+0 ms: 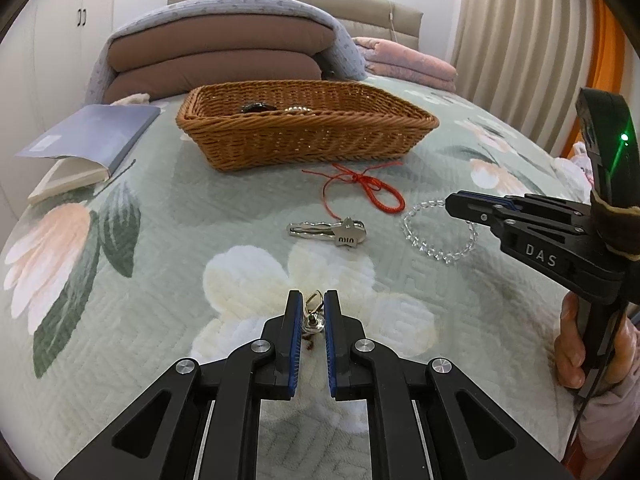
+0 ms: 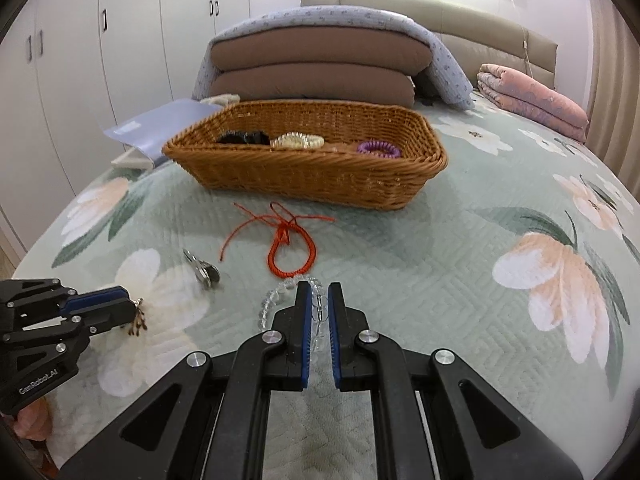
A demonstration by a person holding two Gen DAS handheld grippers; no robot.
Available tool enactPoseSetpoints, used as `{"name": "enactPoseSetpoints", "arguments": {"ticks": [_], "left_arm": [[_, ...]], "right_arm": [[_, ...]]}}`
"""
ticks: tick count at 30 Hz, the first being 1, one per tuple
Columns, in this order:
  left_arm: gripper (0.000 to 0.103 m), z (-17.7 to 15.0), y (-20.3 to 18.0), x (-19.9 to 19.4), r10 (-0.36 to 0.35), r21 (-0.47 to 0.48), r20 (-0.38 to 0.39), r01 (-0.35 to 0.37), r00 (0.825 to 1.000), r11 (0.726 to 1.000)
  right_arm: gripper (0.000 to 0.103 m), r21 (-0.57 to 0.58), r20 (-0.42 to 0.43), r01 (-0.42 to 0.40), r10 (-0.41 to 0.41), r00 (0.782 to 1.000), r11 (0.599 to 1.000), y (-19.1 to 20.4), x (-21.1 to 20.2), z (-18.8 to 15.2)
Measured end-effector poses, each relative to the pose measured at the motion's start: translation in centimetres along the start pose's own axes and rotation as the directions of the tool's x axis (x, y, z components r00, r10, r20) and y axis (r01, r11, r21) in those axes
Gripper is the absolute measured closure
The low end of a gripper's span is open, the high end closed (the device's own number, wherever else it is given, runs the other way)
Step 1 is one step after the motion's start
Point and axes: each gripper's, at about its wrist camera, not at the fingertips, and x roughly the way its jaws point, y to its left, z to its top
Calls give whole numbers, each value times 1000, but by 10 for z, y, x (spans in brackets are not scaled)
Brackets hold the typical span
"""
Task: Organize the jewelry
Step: 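Grasp the gold charm with the left tool while the right tool grasps the clear bead bracelet, then carry the gold charm and bead bracelet into the basket and open both tools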
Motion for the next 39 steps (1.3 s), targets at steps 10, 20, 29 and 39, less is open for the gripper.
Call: {"name": "enactPoseSetpoints", "arguments": {"ticks": [10,20,29,39], "left_arm": [[93,5,15,-15,-155,-97,53,159,987,982],[93,21,21,-30,-245,-152,127,263,961,953],[93,88,14,-44,-205,-89,191,225,960,970],[93,184,25,25,-211,-139,248,250,946,958]], "right_arm": [[93,54,102,-78,73,992,995,-11,-29,7],[93,59,156,-88,78,985,994,-8,-54,22],[93,45,255,-54,41,966,998,-12,-74,90],[93,145,282,-98,54,958,985,-55,4,158]]}}
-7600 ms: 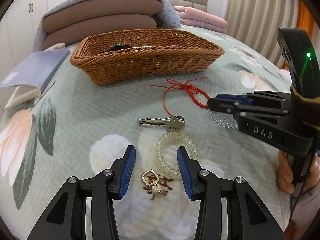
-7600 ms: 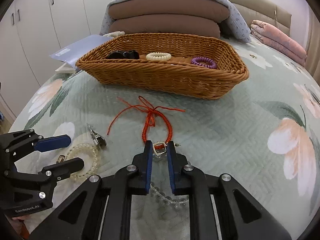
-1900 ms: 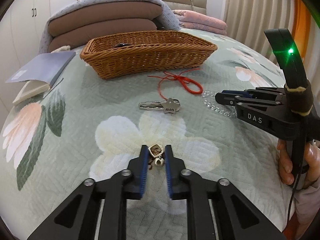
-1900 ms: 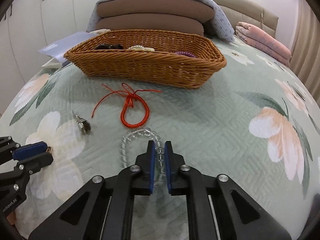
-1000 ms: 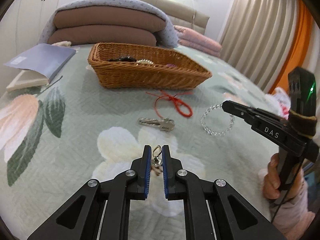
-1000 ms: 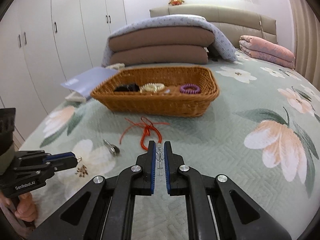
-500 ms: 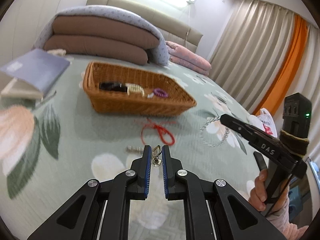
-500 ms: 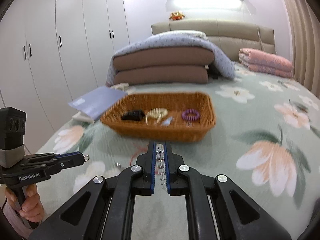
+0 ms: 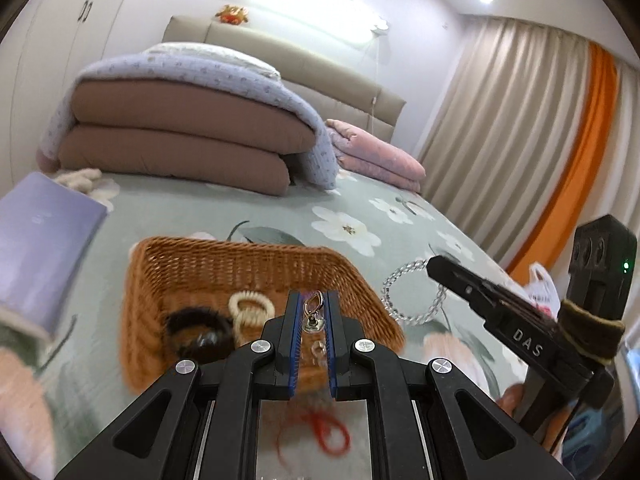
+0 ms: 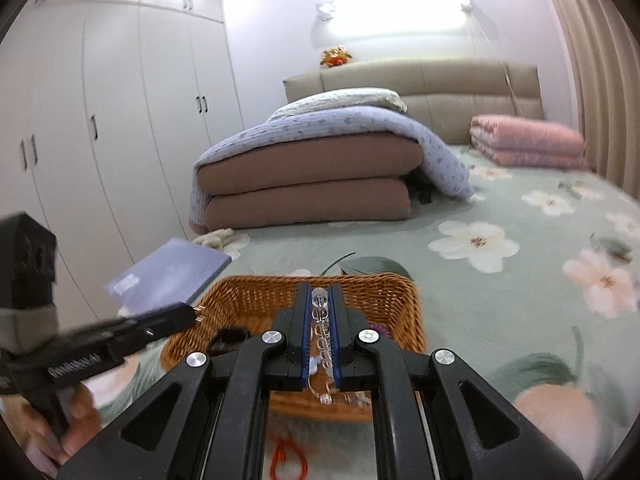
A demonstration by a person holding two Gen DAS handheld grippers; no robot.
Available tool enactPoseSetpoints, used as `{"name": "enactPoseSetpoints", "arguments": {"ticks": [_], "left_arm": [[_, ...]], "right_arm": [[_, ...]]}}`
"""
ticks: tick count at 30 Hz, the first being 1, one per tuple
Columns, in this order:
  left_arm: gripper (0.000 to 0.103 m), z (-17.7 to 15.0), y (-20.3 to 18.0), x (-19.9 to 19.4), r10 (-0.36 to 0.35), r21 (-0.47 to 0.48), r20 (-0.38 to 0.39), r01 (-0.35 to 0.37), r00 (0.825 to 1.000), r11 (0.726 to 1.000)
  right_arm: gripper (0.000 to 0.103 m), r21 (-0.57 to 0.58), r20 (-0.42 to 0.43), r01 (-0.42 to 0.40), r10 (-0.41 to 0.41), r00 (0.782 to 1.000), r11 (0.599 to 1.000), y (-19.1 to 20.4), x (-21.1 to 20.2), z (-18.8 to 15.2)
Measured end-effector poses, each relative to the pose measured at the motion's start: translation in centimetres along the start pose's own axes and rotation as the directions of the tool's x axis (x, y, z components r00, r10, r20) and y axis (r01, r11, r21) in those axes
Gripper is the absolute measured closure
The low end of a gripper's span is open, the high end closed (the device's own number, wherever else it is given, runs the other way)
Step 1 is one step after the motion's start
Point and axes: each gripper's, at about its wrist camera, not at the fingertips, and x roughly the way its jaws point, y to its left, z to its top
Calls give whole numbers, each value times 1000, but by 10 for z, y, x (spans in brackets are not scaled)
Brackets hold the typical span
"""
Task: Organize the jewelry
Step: 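Carry the gold charm and bead bracelet into the basket and open both tools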
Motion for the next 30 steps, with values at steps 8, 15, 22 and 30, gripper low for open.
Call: {"name": "enactPoseSetpoints", "arguments": {"ticks": [8,15,22,30], "left_arm": [[93,-22,23,70,18,-3,-72,-18,997,1000],[93,-24,27,70,22,-19,-71,-23,997,1000],[69,-25,36,71,-14,-67,-76,9,997,998],[49,-23,38,55,-17,-82,-14,16,1000,997]], "right_arm": [[93,67,-120,23,-14,993,997,-33,68,-34],[93,85,-115,16,-6,993,996,-36,66,-38],[74,124,-105,-28,41,994,992,-41,63,-38],[68,71,-68,-7,12,998,997,-29,50,-39]]}}
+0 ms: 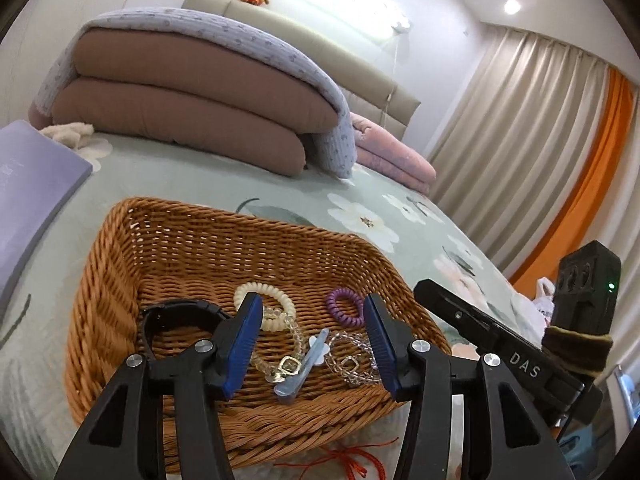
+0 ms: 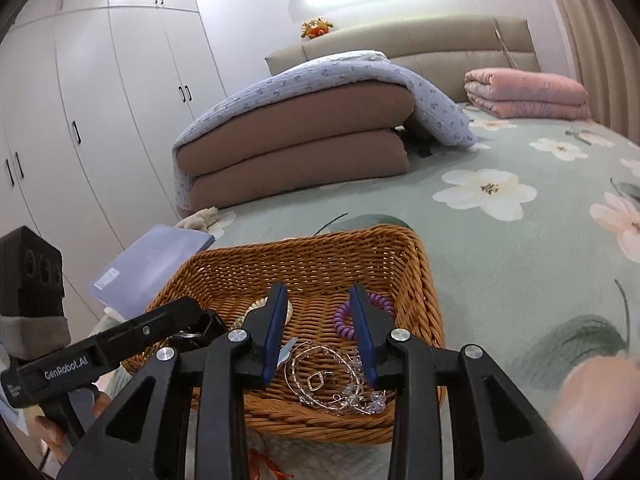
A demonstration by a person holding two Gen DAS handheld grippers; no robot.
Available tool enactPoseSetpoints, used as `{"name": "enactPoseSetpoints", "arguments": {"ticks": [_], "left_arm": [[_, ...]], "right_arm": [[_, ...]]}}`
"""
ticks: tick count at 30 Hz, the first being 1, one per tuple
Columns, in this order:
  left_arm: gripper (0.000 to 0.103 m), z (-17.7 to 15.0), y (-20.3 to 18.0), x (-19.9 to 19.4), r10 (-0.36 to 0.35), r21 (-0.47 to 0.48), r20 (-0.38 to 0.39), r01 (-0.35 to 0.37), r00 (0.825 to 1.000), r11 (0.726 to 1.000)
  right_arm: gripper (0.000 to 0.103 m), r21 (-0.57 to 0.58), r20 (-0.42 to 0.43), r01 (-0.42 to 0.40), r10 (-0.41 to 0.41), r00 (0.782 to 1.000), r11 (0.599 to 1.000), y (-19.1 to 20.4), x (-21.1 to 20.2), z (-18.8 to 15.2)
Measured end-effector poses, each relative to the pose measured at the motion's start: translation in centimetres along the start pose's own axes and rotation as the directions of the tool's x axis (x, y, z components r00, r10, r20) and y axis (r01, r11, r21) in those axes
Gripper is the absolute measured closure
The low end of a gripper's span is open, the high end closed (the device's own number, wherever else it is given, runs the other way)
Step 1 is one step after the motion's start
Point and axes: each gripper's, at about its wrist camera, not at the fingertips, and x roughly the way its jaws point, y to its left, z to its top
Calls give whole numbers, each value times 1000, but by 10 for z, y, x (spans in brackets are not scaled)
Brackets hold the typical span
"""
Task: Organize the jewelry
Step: 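Carry the gold charm and bead bracelet into the basket and open both tools, then move both tools back over the silver keys and red string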
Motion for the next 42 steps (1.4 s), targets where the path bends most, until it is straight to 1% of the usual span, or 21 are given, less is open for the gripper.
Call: {"name": "enactPoseSetpoints", "arguments": {"ticks": [3,6,10,12,14,15,17,19,21,24,26,27,30,34,36,38,42], "left_arm": [[49,0,1,-5,9,-9,5,-9,1000,1000],[49,-6,-3,-25,23,-2,40,-23,999,1000],[49,-19,-11,-58,33,2,72,-33,997,999],[49,-35,-13,-78,41,4,72,-41,997,999],[49,-50,-14,-89,67,5,55,-68,996,998],[49,-60,-15,-93,86,5,34,-86,996,996],[49,-74,-15,-97,97,-3,3,-97,995,995],[49,-86,-16,-97,124,2,-37,-124,992,992],[49,-99,-22,-94,186,34,-58,-185,981,982],[49,-117,-31,-89,252,83,-84,-245,964,966],[49,-126,-36,-86,299,109,-92,-289,950,951],[49,-130,-39,-85,323,124,-99,-310,941,943],[49,-137,-45,-83,341,144,-118,-323,933,935],[49,-142,-50,-79,329,152,-142,-308,934,939],[49,-142,-49,-74,334,152,-158,-311,929,938],[49,-139,-45,-67,336,140,-176,-314,925,939],[49,-134,-44,-52,333,122,-209,-313,920,942]], "right_arm": [[68,-25,55,23,-22,998,999,7,-16,-2],[68,-35,107,46,-42,993,998,15,-39,-7],[68,-13,116,28,-27,993,1000,23,-68,-19],[68,-8,89,31,-31,996,999,29,-78,-34],[68,-11,37,33,-32,999,999,35,-79,-51],[68,-13,7,42,-42,999,999,37,-78,-59],[68,-12,-52,73,-74,996,997,37,-75,-72],[68,5,-123,78,-77,989,997,30,-69,-82],[68,29,-169,59,-53,984,998,21,-62,-86],[68,45,-258,3,8,966,999,12,-44,-90],[68,21,-297,-6,11,955,1000,13,-33,-93],[68,-6,-311,-4,2,950,1000,17,-28,-93],[68,-46,-331,-15,-1,944,999,23,-21,-96],[68,-45,-336,-17,1,942,999,22,-18,-100],[68,-45,-350,-20,3,937,999,22,-15,-100],[68,-51,-381,-21,0,925,998,24,-7,-104],[68,-64,-381,-19,-7,924,998,25,-5,-105]]}}
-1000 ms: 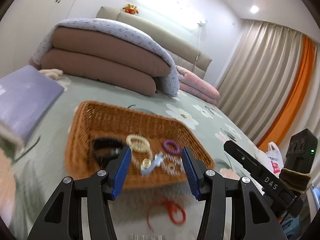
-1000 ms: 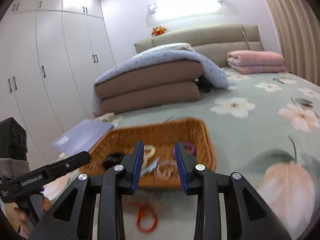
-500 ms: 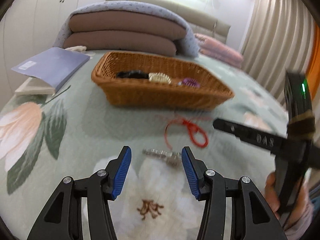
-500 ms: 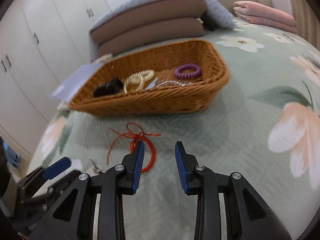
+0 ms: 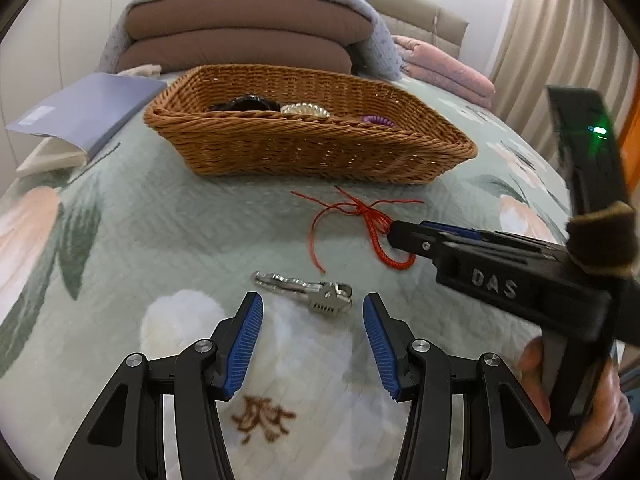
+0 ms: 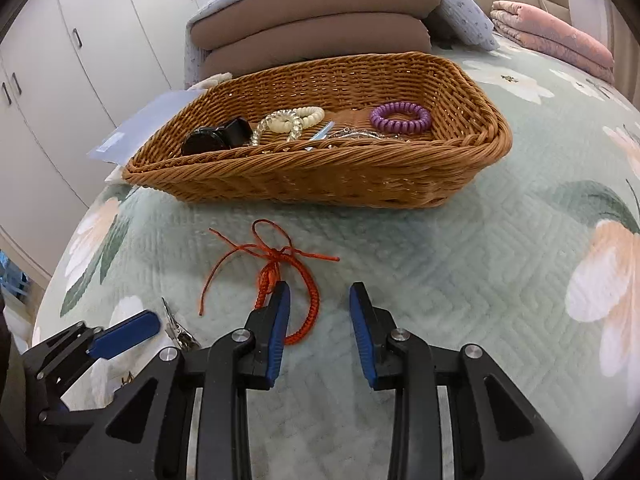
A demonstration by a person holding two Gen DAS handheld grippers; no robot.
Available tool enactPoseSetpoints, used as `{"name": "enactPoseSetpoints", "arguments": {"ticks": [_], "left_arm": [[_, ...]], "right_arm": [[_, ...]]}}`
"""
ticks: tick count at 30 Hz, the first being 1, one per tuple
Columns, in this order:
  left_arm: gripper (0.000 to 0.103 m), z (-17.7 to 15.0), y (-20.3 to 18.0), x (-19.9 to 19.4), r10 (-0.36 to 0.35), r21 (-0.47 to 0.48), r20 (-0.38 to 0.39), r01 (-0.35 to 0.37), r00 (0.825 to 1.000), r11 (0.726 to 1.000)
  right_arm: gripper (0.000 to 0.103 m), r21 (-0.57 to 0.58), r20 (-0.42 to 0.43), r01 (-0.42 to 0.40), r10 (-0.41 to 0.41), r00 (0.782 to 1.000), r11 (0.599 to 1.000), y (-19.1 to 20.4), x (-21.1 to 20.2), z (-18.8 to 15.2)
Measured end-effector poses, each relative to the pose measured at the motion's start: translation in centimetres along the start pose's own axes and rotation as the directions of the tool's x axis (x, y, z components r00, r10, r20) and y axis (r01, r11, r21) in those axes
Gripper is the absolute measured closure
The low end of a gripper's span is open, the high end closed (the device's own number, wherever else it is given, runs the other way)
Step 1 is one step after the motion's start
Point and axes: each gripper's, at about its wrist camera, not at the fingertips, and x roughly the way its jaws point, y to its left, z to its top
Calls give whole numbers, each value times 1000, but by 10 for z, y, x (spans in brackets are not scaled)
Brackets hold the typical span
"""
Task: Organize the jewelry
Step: 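Move both tools back over the silver keys and red string, then grasp the silver keys with the left tool while the right tool grasps the red string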
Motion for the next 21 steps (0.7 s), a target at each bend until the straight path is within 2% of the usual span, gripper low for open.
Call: {"name": "enactPoseSetpoints", "arguments": {"ticks": [6,9,11,12,13,14,15,17,21], "left_arm": [[49,4,-11,9,18,25,-12,-18,1000,1000],[50,5,-10,10,24,13,-11,-24,1000,1000],[58,5,-7,9,36,-3,-6,-36,999,999],[58,5,-4,9,25,-13,-5,-26,1000,1000],[63,5,-2,8,19,-20,-3,-19,1000,1000],[73,4,2,6,15,-29,-3,-15,1000,999],[76,3,6,4,10,-36,-5,-11,1000,999],[78,0,14,-1,3,-43,-9,-4,1000,999],[78,-5,32,-15,44,-38,11,-43,999,998]], "right_arm": [[69,5,-17,-5,5,1000,1000,-3,5,1],[74,-5,-13,22,-22,1000,1000,0,5,2],[80,-3,-9,38,-38,999,999,0,5,1],[81,0,-7,41,-41,999,999,-1,4,1],[82,7,-6,39,-39,999,999,-2,4,1],[83,12,-7,35,-35,999,999,-3,3,1],[83,15,-7,31,-30,1000,999,-4,3,1],[83,18,-6,27,-27,1000,999,-5,3,1],[83,18,-6,26,-26,1000,999,-5,2,1]]}}
